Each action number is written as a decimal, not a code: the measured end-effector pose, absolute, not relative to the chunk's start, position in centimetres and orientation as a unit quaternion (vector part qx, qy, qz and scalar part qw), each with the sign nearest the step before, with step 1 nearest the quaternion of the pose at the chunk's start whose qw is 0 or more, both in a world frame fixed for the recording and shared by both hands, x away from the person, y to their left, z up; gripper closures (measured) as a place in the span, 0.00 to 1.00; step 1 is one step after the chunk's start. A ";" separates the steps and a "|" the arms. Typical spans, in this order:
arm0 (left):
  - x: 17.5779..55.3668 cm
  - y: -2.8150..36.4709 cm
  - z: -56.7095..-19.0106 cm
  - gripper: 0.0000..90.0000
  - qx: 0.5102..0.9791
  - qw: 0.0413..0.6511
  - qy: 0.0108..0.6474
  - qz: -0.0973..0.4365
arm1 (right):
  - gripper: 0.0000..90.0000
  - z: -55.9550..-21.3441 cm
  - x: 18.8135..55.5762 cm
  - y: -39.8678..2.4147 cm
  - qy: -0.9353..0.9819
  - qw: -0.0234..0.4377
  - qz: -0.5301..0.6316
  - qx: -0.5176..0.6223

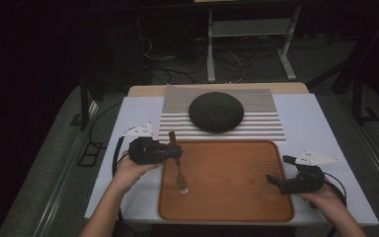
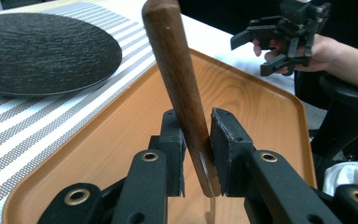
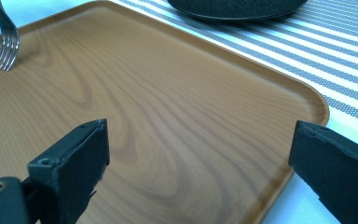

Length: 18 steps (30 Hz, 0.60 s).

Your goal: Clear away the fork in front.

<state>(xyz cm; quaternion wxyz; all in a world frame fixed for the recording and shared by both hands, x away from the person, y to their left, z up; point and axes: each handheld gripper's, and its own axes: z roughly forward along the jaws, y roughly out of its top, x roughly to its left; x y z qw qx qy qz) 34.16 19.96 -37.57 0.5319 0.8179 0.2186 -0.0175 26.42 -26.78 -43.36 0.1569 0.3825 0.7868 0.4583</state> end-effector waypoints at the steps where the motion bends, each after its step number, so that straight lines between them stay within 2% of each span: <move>1: 34.4 19.9 -37.7 0.81 0.818 0.530 0.221 -0.018 | 0.06 -43.4 26.4 -26.8 0.787 0.157 0.458 0.382; 8: 36.0 19.4 -38.9 0.76 0.823 0.515 0.241 -0.013 | 0.06 -43.3 26.4 -26.8 0.786 0.158 0.458 0.384; 18: 36.3 19.3 -40.9 0.70 0.820 0.499 0.278 -0.006 | 0.06 -43.3 26.4 -26.8 0.789 0.162 0.454 0.382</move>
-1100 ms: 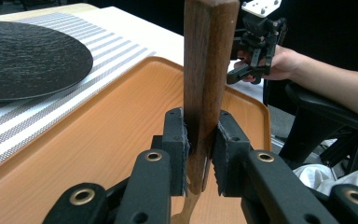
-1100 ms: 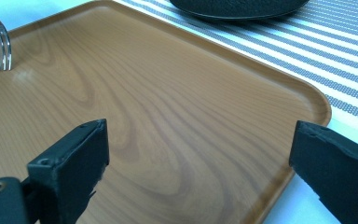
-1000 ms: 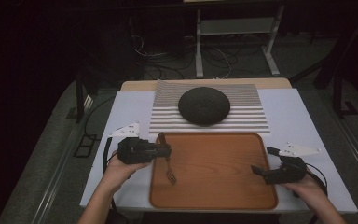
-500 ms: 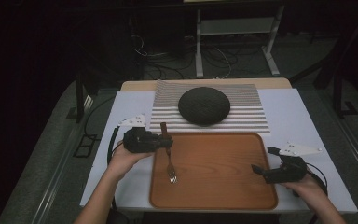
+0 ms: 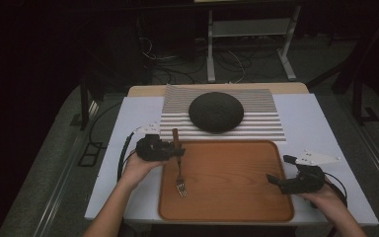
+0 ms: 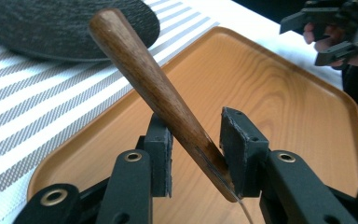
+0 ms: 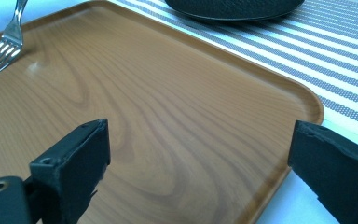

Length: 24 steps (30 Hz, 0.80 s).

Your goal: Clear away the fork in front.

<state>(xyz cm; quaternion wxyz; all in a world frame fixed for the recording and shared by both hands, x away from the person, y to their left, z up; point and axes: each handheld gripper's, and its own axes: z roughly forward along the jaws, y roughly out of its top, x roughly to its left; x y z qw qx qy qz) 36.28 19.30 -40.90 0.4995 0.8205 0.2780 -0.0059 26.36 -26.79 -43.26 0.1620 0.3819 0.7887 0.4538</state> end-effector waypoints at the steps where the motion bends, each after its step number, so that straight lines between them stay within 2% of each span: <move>1: 36.3 19.4 -41.1 0.70 0.819 0.499 0.283 -0.006 | 0.06 -43.3 26.4 -26.8 0.789 0.163 0.453 0.381; 12: 36.1 19.4 -41.9 0.68 0.821 0.490 0.292 -0.016 | 0.07 -43.3 26.4 -26.7 0.793 0.165 0.449 0.377; 24: 36.2 18.7 -44.0 0.68 0.840 0.443 0.310 -0.035 | 0.07 -43.3 26.3 -26.7 0.794 0.166 0.448 0.376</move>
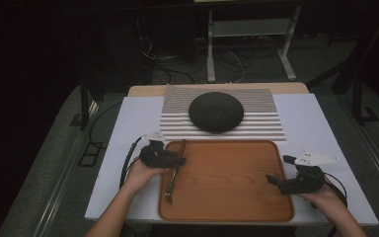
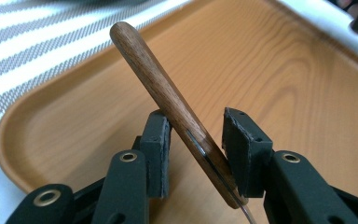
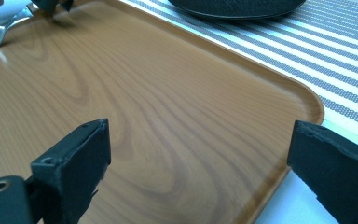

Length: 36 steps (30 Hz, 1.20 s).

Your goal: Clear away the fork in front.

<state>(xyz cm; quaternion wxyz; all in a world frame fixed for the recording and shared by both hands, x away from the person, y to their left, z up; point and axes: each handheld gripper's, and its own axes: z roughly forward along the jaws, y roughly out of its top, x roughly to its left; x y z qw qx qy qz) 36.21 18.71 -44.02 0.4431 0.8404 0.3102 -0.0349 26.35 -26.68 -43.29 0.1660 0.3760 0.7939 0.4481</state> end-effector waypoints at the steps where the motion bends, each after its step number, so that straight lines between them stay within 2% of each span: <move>1: 36.3 18.7 -44.2 0.68 0.841 0.440 0.312 -0.035 | 0.07 -43.3 26.3 -26.7 0.794 0.166 0.448 0.376; 11: 36.5 18.5 -44.7 0.66 0.852 0.418 0.314 -0.025 | 0.07 -43.3 26.4 -26.7 0.795 0.166 0.448 0.375; 19: 36.3 18.4 -44.4 0.63 0.848 0.428 0.312 -0.016 | 0.07 -43.3 26.4 -26.7 0.795 0.166 0.447 0.375; 26: 35.4 17.2 -43.1 0.81 0.851 0.446 0.277 0.012 | 0.07 -43.3 26.4 -26.7 0.795 0.165 0.448 0.374; 30: 35.3 15.9 -43.0 0.98 0.863 0.436 0.255 0.006 | 0.07 -43.3 26.5 -26.7 0.796 0.165 0.449 0.372; 36: 35.4 14.4 -43.9 0.99 0.880 0.405 0.248 0.001 | 0.07 -43.3 26.6 -26.7 0.794 0.162 0.451 0.375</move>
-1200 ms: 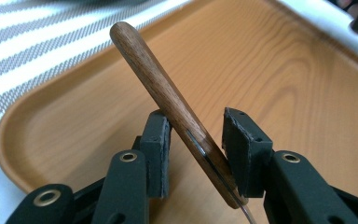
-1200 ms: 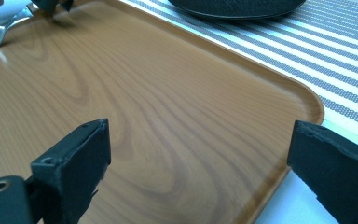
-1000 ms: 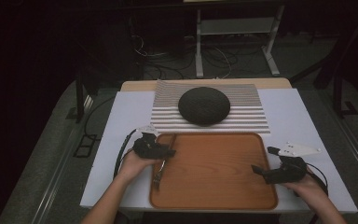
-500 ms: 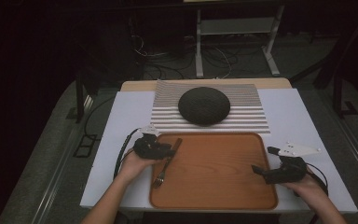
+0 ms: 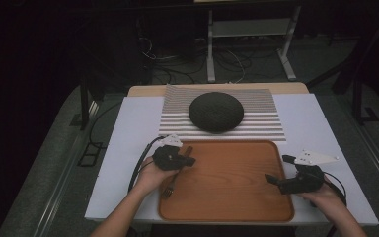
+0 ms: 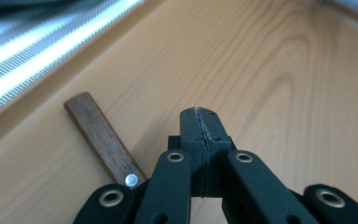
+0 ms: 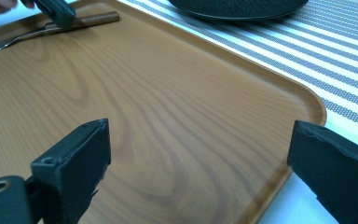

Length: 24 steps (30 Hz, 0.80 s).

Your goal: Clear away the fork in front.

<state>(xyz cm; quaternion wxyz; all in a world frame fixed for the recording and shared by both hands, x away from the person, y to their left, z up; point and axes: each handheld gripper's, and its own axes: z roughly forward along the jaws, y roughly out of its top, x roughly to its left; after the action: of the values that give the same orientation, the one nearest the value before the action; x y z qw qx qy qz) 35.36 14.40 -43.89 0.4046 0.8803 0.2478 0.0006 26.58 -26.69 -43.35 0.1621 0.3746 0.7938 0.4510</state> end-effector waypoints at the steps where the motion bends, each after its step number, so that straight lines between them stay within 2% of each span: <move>1: 35.5 14.3 -44.1 0.99 0.884 0.397 0.248 0.005 | 0.07 -43.4 26.6 -26.7 0.794 0.162 0.451 0.374; 17: 36.1 17.2 -44.3 0.98 0.882 0.375 0.281 0.041 | 0.07 -43.2 26.6 -26.6 0.797 0.165 0.449 0.370; 24: 36.1 18.6 -44.2 0.97 0.877 0.378 0.295 0.038 | 0.07 -43.2 26.6 -26.5 0.797 0.166 0.448 0.369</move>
<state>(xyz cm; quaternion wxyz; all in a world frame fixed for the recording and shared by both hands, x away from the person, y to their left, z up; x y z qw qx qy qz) 36.07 18.64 -44.19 0.3780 0.8769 0.2945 0.0381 26.63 -26.51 -43.20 0.1657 0.3690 0.7970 0.4484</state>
